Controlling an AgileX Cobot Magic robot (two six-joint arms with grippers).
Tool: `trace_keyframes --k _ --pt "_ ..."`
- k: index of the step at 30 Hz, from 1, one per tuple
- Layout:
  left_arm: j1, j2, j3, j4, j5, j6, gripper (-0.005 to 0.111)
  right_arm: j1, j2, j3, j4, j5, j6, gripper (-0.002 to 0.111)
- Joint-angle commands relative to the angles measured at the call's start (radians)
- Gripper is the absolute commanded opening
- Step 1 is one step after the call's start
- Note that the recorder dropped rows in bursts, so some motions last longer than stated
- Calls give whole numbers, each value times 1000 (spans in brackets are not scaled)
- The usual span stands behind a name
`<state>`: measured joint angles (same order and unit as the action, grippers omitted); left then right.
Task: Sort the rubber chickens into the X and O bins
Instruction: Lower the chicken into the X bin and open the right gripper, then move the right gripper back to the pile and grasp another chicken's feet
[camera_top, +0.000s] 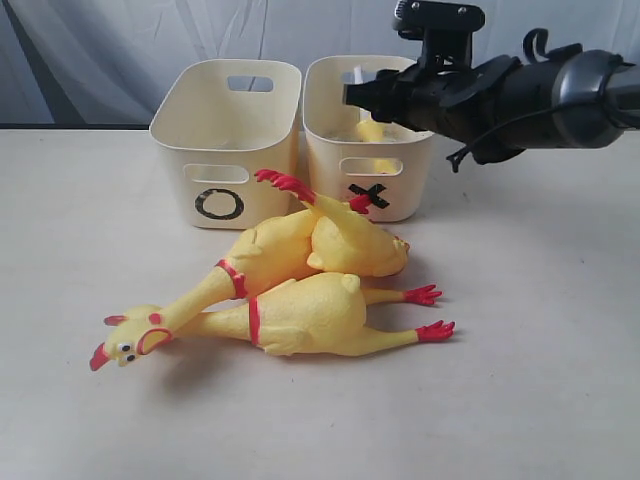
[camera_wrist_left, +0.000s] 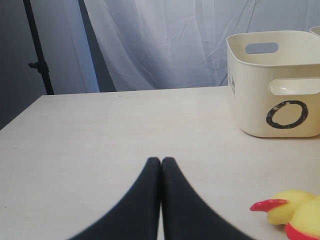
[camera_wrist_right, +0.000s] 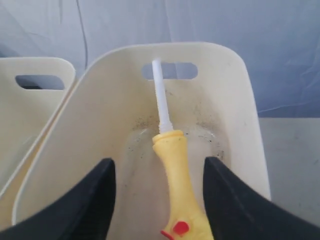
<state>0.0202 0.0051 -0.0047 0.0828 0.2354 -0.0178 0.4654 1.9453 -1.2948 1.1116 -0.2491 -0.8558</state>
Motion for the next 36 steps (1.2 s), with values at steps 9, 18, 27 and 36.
trace_keyframes --k 9,18,27,36 --pt "-2 -5 5 0 -4 0 0 -7 -173 -7 -298 424 -7 51" --pt "-2 -5 5 0 -4 0 0 -7 -293 -7 -549 785 -7 51" --pt "-2 -5 5 0 -4 0 0 13 -329 -5 -658 1020 -95 51" --pt "-2 -5 5 0 -4 0 0 130 -329 110 -835 888 -77 51"
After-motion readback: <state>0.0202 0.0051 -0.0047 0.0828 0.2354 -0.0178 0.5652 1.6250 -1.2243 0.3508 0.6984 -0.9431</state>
